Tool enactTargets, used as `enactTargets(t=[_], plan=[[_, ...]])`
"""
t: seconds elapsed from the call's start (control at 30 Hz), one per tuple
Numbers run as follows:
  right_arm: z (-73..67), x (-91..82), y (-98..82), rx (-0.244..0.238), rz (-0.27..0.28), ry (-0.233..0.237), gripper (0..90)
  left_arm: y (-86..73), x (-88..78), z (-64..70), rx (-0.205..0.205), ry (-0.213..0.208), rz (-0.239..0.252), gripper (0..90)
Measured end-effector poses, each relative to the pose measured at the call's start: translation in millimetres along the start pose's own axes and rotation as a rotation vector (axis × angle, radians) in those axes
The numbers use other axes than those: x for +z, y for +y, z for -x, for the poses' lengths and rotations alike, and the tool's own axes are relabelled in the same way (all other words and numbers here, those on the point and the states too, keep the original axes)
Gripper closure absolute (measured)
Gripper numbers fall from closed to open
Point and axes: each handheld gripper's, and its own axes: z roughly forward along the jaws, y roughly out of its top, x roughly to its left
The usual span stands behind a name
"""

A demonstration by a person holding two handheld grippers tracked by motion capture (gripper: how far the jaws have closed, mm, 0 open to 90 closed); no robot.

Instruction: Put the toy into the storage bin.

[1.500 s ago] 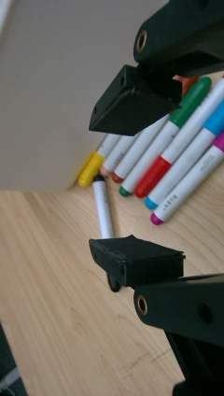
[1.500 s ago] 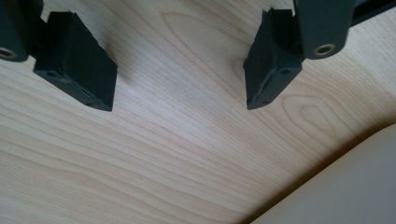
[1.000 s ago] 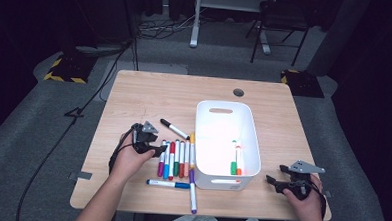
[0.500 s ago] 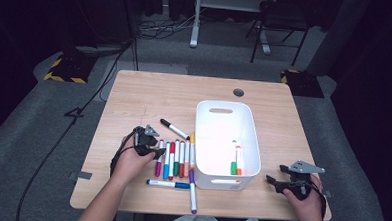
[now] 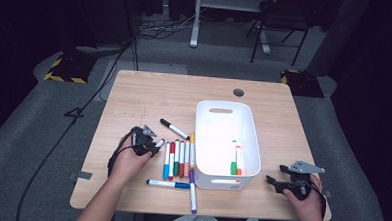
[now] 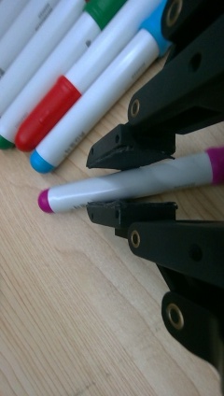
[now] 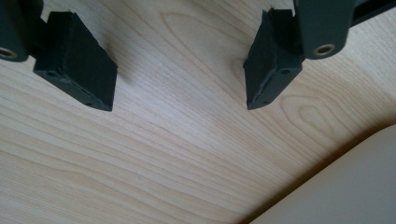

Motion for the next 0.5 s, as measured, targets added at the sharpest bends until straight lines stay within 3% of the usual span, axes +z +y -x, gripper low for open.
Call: enactTargets(t=[0.23, 0.47, 0.5], plan=[[0.0, 0.0, 0.0, 0.000, 0.000, 0.000, 25.8, -1.5, -0.1, -1.3, -0.017, 0.011, 0.010, 74.4], [0.0, 0.0, 0.0, 0.000, 0.000, 0.000, 25.7, 0.2, -0.7, 0.3, 0.004, 0.018, -0.008, 75.5], [0.0, 0.0, 0.0, 0.000, 0.000, 0.000, 25.7, 0.3, -0.2, 1.6, 0.004, 0.036, -0.005, 75.7]])
